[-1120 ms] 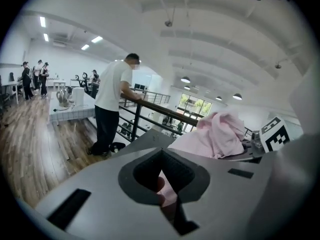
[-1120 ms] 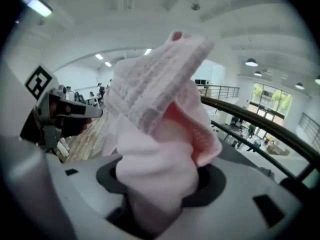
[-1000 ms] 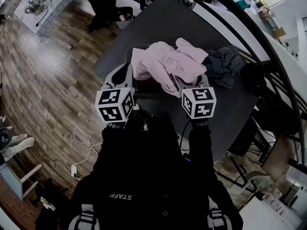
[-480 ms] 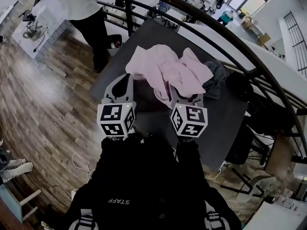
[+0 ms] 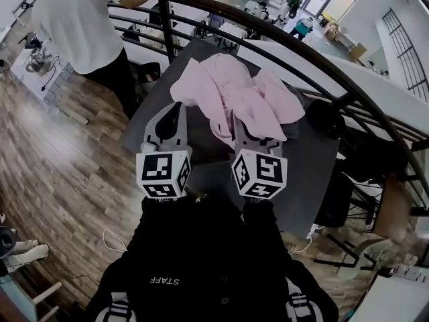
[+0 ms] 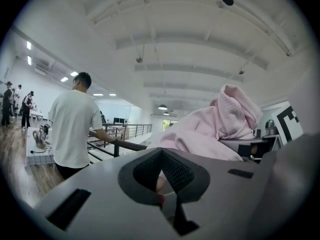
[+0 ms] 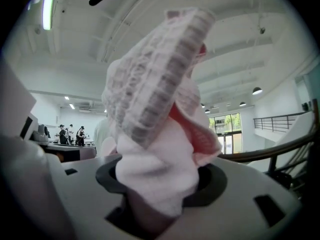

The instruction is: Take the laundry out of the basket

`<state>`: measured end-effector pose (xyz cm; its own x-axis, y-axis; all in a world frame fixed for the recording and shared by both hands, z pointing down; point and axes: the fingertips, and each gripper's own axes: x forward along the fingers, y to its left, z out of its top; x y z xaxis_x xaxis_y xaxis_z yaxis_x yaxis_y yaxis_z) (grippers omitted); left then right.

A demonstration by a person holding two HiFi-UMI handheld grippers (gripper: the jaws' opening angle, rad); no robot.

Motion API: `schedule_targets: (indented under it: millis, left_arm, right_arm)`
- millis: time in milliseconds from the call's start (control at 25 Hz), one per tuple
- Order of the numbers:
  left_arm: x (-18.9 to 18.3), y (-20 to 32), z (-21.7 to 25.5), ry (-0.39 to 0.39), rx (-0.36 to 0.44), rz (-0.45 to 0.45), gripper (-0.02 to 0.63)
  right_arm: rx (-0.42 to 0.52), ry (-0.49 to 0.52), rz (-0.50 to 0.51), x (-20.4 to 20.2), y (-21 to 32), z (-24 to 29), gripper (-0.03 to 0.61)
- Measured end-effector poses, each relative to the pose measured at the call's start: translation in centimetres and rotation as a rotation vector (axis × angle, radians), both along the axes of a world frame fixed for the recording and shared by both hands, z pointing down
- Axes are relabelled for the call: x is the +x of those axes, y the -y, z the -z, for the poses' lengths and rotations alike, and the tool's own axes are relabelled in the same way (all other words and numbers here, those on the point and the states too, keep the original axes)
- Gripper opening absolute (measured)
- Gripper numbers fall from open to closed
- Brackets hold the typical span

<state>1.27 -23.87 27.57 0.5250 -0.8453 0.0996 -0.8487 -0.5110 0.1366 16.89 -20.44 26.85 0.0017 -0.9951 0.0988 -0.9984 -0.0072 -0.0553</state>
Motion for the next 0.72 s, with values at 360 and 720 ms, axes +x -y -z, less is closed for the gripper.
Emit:
schedule_targets:
  millis: [360, 720]
  left_arm:
    - [1.0, -0.2, 2.2, 0.01, 0.077, 0.009, -0.003]
    - [1.5, -0.2, 2.3, 0.021, 0.084, 0.005, -0.003]
  right_arm:
    - [0.079, -0.055, -0.042, 0.7, -0.7, 2.5, 0.286]
    - [0.1, -0.076, -0.066, 1.6, -1.1, 2.8, 0.287]
